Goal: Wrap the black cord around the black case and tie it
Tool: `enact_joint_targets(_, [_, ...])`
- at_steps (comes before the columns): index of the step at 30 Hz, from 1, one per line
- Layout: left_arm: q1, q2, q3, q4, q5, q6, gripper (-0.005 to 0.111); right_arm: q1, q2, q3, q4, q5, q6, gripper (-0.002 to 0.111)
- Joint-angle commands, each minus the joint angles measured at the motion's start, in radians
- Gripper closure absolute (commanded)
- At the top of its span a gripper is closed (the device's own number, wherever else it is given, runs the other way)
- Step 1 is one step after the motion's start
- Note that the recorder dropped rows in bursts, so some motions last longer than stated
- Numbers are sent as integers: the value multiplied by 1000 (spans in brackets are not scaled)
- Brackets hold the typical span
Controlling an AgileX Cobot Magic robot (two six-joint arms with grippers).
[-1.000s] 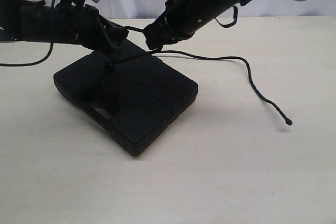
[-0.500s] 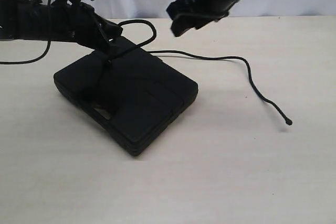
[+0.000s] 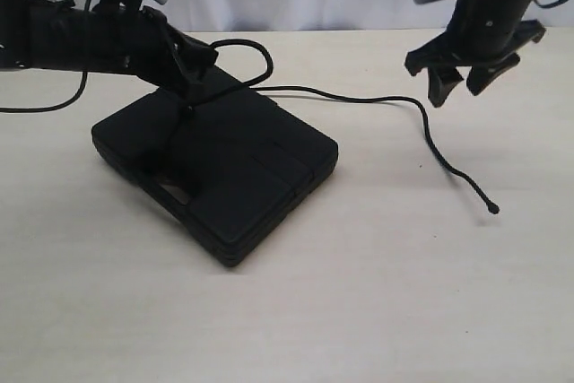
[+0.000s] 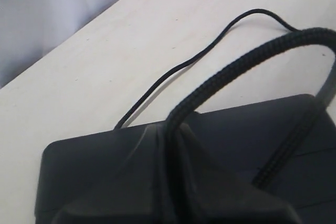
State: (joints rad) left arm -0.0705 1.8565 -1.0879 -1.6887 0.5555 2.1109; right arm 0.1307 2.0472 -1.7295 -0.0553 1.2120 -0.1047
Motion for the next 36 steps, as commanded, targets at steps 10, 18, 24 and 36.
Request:
enact_joint_targets(10, [0,1,-3,90,89,32,107,-5,207,-2,-99,-333,66,60])
enact_joint_targets(18, [0,1,-3,116,100,32,107,-23,271,-2,-76,-362,68,60])
enact_joint_targets(24, [0,1,-3,116,101,32,107,-24,275,-2,-7,-343,68,86])
enact_joint_targets(36, [0,1,-3,179,101,32,107,-69,162,-2,409,-299,-10,104])
